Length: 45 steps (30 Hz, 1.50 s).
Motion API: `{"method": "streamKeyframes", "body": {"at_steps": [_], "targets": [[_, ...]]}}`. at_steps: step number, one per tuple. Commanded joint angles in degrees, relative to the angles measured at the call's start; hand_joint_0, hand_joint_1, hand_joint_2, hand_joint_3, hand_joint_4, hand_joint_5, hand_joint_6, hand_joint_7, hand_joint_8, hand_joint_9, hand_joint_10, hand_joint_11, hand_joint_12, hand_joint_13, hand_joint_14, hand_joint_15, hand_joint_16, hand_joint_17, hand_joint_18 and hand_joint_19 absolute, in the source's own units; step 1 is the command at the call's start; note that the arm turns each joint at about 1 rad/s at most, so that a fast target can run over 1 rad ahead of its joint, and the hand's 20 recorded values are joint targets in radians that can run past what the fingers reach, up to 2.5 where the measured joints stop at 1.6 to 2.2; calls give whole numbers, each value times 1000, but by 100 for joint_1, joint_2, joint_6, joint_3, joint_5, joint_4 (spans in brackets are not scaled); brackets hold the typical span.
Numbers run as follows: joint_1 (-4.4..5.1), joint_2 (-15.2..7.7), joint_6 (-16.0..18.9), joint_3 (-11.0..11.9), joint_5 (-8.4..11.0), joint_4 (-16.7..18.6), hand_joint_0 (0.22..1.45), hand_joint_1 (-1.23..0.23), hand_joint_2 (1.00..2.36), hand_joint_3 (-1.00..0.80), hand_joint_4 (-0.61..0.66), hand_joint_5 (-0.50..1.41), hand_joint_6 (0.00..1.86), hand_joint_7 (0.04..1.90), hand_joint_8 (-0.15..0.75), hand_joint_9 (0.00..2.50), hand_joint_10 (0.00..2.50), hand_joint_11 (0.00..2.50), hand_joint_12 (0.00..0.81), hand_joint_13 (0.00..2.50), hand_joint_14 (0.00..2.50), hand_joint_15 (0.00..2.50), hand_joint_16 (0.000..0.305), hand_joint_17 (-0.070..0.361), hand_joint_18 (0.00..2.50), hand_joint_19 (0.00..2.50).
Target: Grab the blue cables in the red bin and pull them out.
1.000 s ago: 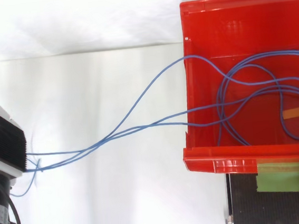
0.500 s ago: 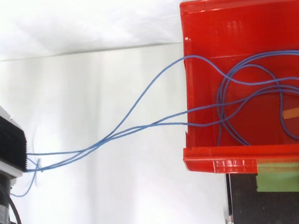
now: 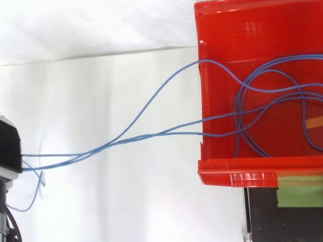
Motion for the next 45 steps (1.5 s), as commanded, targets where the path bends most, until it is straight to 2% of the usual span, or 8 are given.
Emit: {"method": "streamKeyframes", "body": {"at_steps": [1,9,15,29,37,39,41,45], "targets": [[-2,1,-11,0,1,98,620,-816,1000,-1000,72,568,593,506,267,1129,20,1212,380,1336,3,1572,61,138,976,972],[-11,1,-37,0,10,80,581,-773,1000,-1000,95,700,400,601,285,1163,20,1209,397,1359,4,1560,64,145,996,956],[-2,1,-37,0,10,63,590,-770,1000,-1000,78,766,345,658,282,1206,21,1221,388,1365,5,1570,63,143,998,956],[7,1,-46,0,10,63,770,-829,1000,-1000,-17,839,605,691,214,1248,27,1289,306,1339,11,1619,49,110,916,1034],[16,1,-37,0,10,63,750,-808,1000,-1000,2,838,602,679,228,1252,27,1284,316,1353,11,1604,50,113,935,1017],[16,1,-37,0,10,63,722,-788,1000,-1000,9,845,571,686,233,1259,26,1289,329,1358,9,1610,52,116,944,1015],[16,1,-37,0,10,63,683,-760,1000,-1000,32,876,357,746,243,1255,26,1279,341,1366,8,1603,55,123,958,1003],[16,1,-37,0,10,54,669,-749,1000,-1000,39,883,319,748,257,1246,25,1270,347,1369,8,1605,56,126,965,998]]}}
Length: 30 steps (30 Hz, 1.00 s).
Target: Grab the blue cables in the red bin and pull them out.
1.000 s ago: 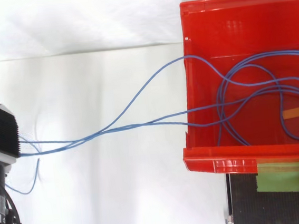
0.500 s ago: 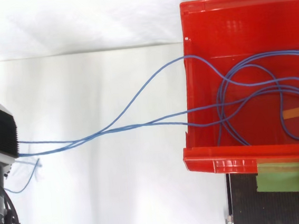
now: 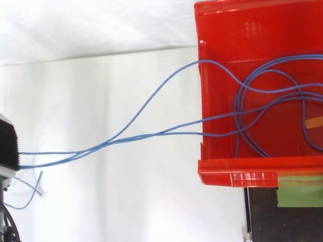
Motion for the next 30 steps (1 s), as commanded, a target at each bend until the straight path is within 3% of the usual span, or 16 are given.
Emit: {"method": "streamKeyframes", "body": {"at_steps": [1,9,17,30], "targets": [[0,0,0,0,0,-3,668,-750,1000,-1000,41,885,304,762,252,1246,24,1260,348,1369,8,1594,56,126,964,997],[0,0,0,0,0,-3,699,-788,1000,-1000,44,893,282,781,244,1232,27,1274,333,1352,9,1600,54,120,941,1011],[0,0,0,0,0,-3,821,-875,1000,-1000,15,848,373,770,214,1211,28,1282,296,1325,13,1627,47,106,898,1042],[0,0,0,0,0,-3,766,-904,1000,-1000,62,765,374,715,225,1171,27,1262,315,1320,11,1617,50,113,915,1028]]}}
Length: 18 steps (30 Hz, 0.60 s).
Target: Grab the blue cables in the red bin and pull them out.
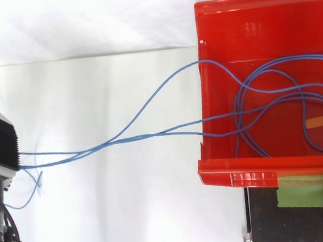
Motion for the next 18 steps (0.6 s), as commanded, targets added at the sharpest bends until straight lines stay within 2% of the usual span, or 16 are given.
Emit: {"method": "streamKeyframes", "body": {"at_steps": [1,18], "targets": [[0,0,0,0,1,0,764,-904,1000,-1000,63,765,374,709,228,1171,26,1272,316,1319,11,1616,50,113,913,1028],[9,0,0,-9,-8,-105,738,-911,1000,-1000,88,729,402,674,239,1147,27,1251,322,1315,9,1608,52,117,911,1030]]}}
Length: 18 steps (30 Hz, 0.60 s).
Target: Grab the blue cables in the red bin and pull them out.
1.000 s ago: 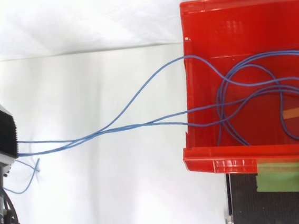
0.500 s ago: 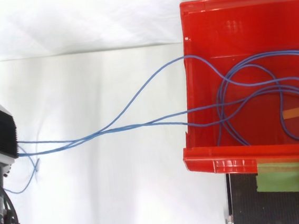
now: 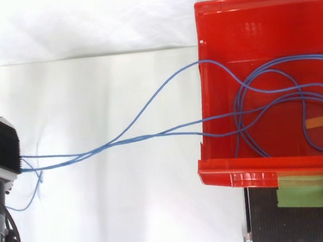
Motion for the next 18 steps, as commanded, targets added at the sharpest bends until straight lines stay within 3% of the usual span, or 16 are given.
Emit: {"method": "streamKeyframes", "body": {"at_steps": [1,9,18], "targets": [[-2,0,0,-1,0,-1,738,-909,1000,-1000,87,731,401,671,235,1148,25,1254,329,1316,9,1607,52,117,911,1030],[7,0,0,-1,0,-1,733,-904,1000,-1000,91,748,373,692,236,1150,25,1262,323,1316,9,1608,52,118,908,1029],[7,0,0,-1,9,-1,764,-1004,1000,-1000,83,715,375,685,225,1106,26,1253,317,1294,9,1621,51,116,888,1032]]}}
